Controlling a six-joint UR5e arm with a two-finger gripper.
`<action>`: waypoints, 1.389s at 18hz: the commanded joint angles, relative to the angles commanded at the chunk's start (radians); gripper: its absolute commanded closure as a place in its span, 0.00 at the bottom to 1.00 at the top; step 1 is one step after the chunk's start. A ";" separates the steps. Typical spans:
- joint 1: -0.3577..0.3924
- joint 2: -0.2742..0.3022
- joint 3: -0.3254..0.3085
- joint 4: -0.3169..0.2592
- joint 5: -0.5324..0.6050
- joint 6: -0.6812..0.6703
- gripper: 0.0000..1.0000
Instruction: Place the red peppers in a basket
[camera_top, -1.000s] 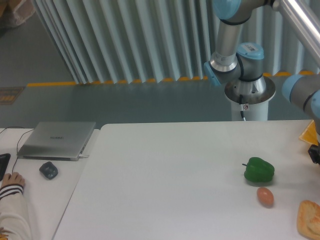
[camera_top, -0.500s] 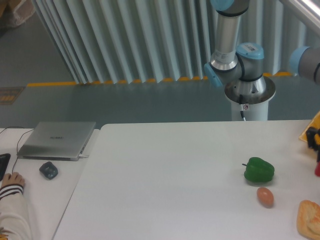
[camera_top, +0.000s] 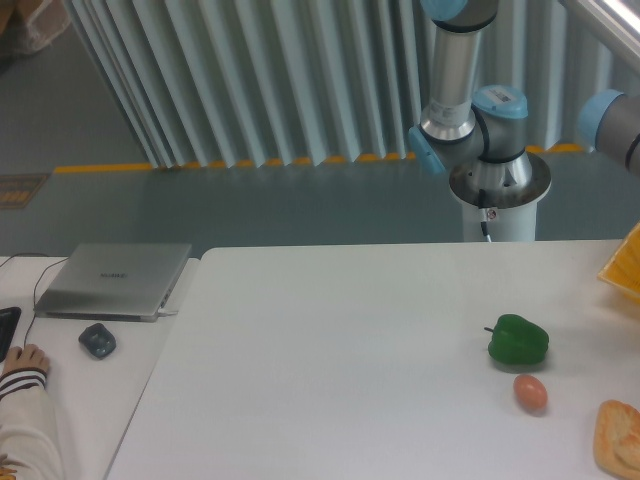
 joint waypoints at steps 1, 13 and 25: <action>0.002 0.002 -0.002 0.014 0.000 0.052 0.00; -0.112 -0.012 0.053 0.075 -0.423 -0.419 0.00; -0.110 -0.063 0.167 -0.077 -0.546 -0.199 0.00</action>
